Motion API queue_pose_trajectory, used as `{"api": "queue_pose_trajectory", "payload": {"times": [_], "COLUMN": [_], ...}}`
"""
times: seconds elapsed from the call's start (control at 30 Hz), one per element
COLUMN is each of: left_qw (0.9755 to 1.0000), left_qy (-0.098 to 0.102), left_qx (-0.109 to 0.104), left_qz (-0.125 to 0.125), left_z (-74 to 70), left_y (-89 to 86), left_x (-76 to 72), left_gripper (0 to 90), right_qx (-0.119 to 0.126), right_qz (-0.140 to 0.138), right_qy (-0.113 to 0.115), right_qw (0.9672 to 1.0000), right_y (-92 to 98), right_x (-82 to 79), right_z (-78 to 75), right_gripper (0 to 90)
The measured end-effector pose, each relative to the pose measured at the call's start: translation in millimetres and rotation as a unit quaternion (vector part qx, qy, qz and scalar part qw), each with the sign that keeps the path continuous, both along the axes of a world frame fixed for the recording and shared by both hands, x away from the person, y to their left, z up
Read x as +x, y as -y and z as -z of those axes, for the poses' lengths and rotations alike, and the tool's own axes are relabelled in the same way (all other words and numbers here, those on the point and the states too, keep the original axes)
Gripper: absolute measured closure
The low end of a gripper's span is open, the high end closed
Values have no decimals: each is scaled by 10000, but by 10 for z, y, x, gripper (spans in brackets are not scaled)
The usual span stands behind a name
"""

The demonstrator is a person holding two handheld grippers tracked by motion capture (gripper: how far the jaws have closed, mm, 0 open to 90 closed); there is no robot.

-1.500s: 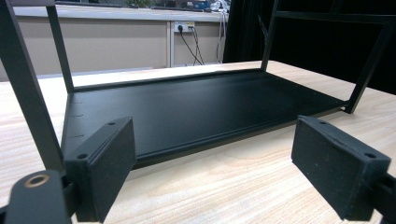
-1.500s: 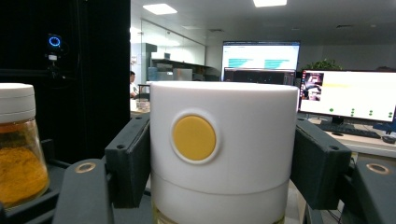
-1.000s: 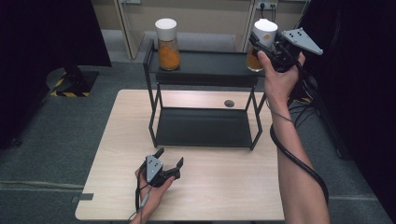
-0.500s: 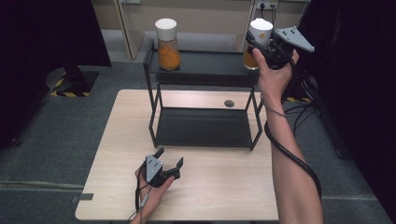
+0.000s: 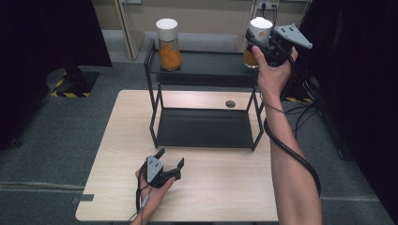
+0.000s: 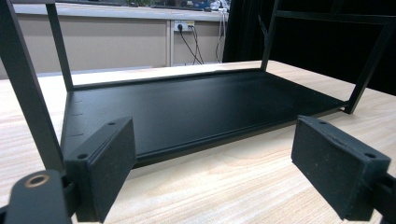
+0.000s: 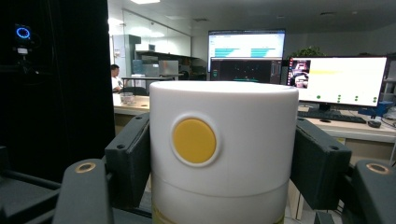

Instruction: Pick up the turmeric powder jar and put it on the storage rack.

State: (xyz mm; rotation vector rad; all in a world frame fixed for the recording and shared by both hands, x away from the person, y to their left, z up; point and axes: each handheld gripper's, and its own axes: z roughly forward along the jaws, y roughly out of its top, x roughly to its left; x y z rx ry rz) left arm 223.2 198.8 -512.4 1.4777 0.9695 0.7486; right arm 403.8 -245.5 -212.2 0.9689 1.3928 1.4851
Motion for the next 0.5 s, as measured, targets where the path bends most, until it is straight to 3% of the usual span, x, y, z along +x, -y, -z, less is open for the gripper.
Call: {"api": "queue_pose_trajectory", "payload": {"times": [0.5], "left_qw": [10000], "left_qy": [6], "left_qx": [18], "left_qz": [-2], "left_z": [-1], "left_y": [7], "left_x": [-1], "left_gripper": [138], "right_qx": [18], "right_qz": [-17], "right_qy": [-73], "right_qw": [10000], "right_y": [0], "right_x": [43], "right_z": [81], "right_gripper": [308]}}
